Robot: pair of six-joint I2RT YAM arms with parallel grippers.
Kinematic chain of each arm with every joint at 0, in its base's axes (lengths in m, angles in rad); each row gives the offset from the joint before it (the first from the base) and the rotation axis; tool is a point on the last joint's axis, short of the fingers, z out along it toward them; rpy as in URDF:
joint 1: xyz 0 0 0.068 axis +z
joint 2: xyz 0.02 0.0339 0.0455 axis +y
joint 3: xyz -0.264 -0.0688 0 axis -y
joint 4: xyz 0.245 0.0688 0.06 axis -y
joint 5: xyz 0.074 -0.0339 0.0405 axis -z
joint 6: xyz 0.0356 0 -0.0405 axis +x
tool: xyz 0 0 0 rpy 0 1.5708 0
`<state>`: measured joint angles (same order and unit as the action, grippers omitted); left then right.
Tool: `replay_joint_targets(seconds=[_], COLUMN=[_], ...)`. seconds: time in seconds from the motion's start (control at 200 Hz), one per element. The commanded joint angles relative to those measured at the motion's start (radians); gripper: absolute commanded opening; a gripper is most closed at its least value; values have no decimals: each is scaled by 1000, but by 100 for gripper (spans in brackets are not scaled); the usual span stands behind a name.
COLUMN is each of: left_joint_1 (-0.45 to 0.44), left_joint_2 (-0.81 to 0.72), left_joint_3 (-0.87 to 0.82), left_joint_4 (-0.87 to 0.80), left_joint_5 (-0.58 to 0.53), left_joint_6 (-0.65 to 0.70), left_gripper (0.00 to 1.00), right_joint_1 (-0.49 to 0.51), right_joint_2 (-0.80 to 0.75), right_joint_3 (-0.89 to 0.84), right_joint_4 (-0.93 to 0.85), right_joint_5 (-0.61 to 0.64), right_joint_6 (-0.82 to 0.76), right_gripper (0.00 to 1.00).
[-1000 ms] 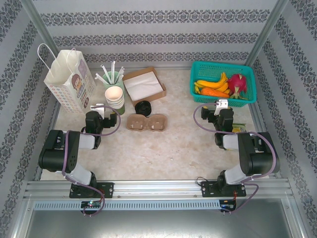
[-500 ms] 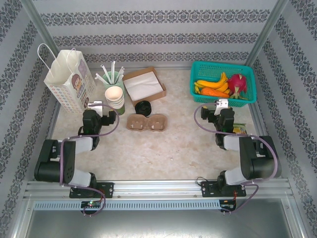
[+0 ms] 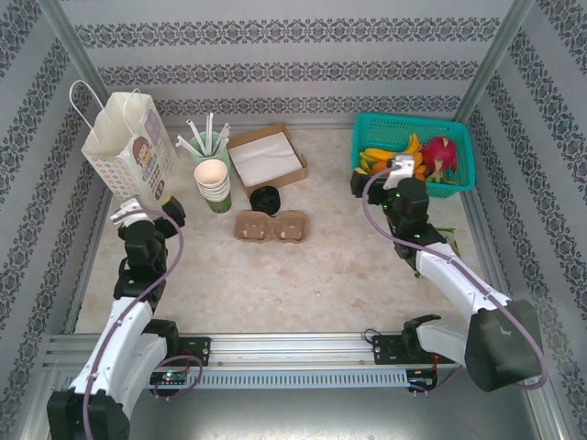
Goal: Pack the takeout coffee
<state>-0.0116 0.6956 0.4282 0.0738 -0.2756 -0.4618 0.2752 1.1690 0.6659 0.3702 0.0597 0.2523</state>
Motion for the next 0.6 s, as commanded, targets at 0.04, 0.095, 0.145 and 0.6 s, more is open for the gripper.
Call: replay_joint_targets(seconds=[0.04,0.095,0.145,0.6], left_joint_1=[2,2,3,-41], left_joint_2=[78,143,212,831], left_joint_3=[271,387,485,1144], left_joint_4=[-545,-657,-732,-1138], left_joint_5=[14,62,126,464], left_joint_6=[-311,-353,-364,-71], left_gripper=[100,100,100,92], right_joint_1=[134,168,197,216], right_joint_2=[129,182,234,401], right_joint_3=[141,186,227,394], right_joint_4=[-76,-68,-62,-224], right_joint_5=[66,77,98,-6], right_joint_6=[155,216,283,536], right_gripper=[98,98,98,98])
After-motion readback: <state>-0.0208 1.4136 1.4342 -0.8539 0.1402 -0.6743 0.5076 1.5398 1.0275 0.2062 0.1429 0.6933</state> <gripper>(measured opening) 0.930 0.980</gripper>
